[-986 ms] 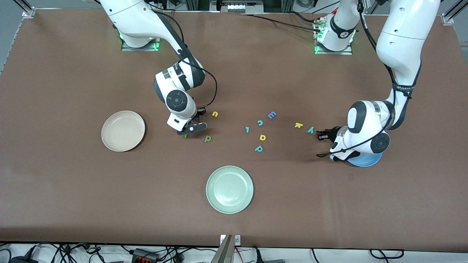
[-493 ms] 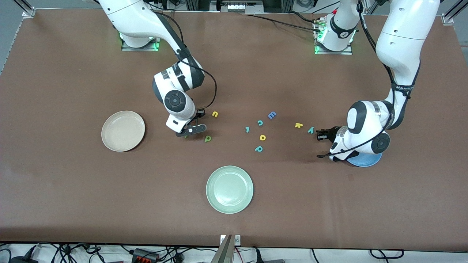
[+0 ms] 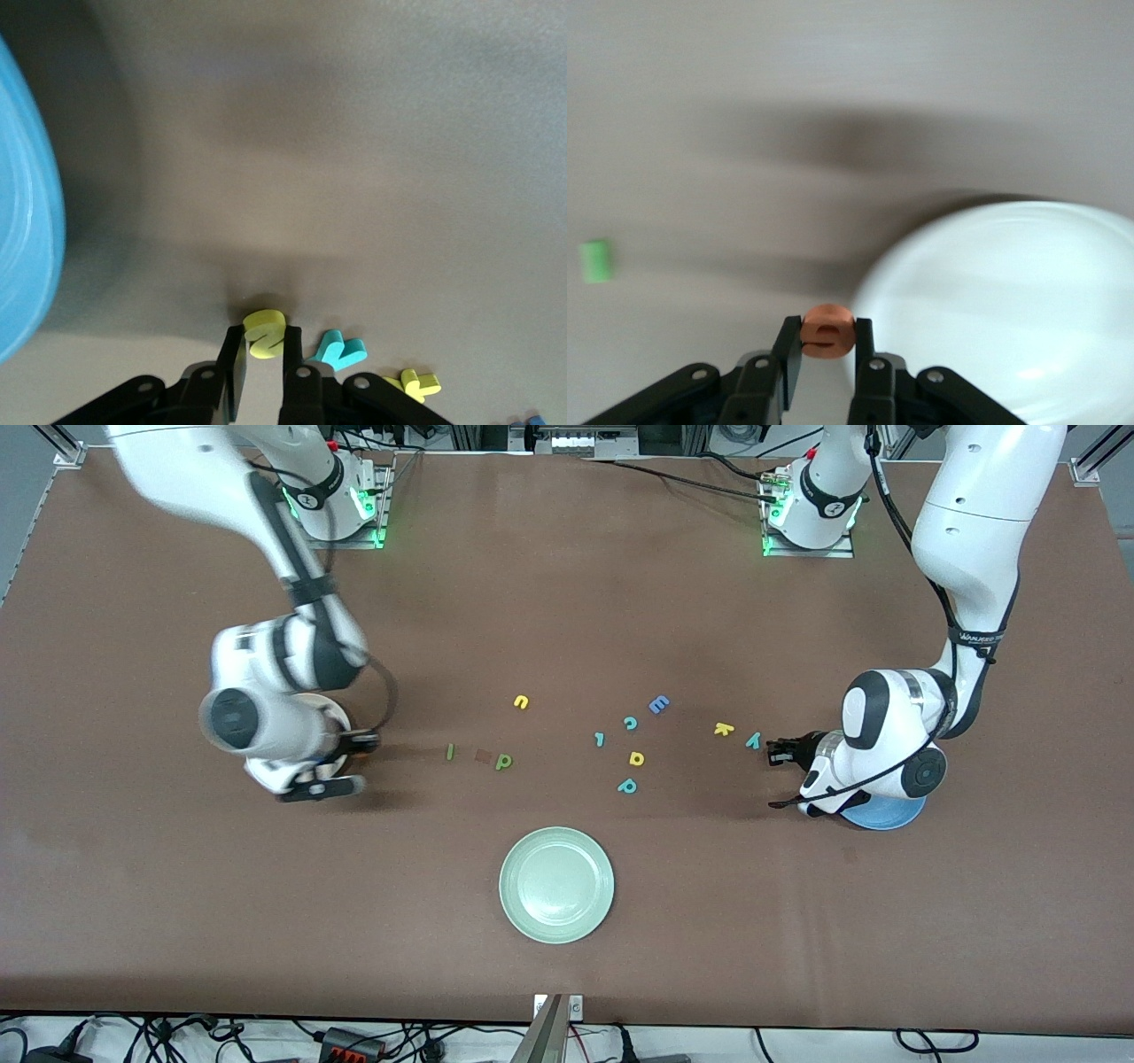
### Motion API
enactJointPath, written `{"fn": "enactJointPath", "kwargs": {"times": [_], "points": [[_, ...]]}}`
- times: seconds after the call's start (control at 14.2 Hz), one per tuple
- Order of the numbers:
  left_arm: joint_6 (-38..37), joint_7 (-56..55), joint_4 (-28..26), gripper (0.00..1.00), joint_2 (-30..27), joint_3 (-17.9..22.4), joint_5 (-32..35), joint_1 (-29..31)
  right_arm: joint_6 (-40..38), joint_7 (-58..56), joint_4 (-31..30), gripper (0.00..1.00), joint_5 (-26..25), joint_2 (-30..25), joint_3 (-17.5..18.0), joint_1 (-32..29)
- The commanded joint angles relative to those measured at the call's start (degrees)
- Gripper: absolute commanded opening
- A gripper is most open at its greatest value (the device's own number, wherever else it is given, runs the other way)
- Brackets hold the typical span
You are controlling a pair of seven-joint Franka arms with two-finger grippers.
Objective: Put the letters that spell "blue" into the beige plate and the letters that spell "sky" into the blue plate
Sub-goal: 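Drop the e on the white plate while the left gripper drops s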
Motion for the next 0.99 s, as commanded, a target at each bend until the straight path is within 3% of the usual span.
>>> {"fn": "enactJointPath", "kwargs": {"times": [0.0, 0.28, 0.35, 0.42, 0.49, 0.63, 0.85, 0.92], "points": [[-3.9, 0.5, 2.6, 0.08, -1.0, 0.3, 0.5, 0.0, 0.0, -0.8, -1.1, 0.03, -2.6, 1.3, 1.2, -3.0], [-17.1, 0.9, 13.3, 0.08, -1.3, 0.6, 9.5, 0.9, 1.3, -0.9, -1.7, 0.05, -5.3, 4.2, -0.3, -4.2], [-18.1, 1.0, 15.1, 0.08, -1.2, 0.6, 13.9, 1.2, 1.5, -0.9, -1.7, 0.20, -5.7, 4.4, -0.4, -4.4], [-18.0, 1.4, 15.4, 0.08, -1.2, 0.5, 17.0, 1.1, 1.6, -0.1, -1.3, 0.87, -5.7, 4.4, -0.5, -4.6], [-17.4, 2.3, 15.4, 0.08, -0.9, 0.5, 18.1, 1.2, 1.1, 0.0, -0.9, 1.00, -5.7, 3.9, -1.5, -4.5], [-15.7, 3.9, 15.4, 0.09, -0.5, 0.5, 18.4, 2.1, 0.9, -0.2, 0.6, 1.00, -5.7, 1.9, -2.0, -4.3], [-15.3, 5.2, 15.4, 0.28, 0.6, 0.5, 18.6, 3.3, -0.8, -0.2, 5.3, 1.00, -4.8, 2.4, 0.1, -2.1], [-15.4, 4.9, 15.5, 0.50, 0.6, 0.5, 18.6, 3.1, -0.6, 0.0, 6.6, 1.00, -4.8, 3.3, 0.4, -0.6]]}}
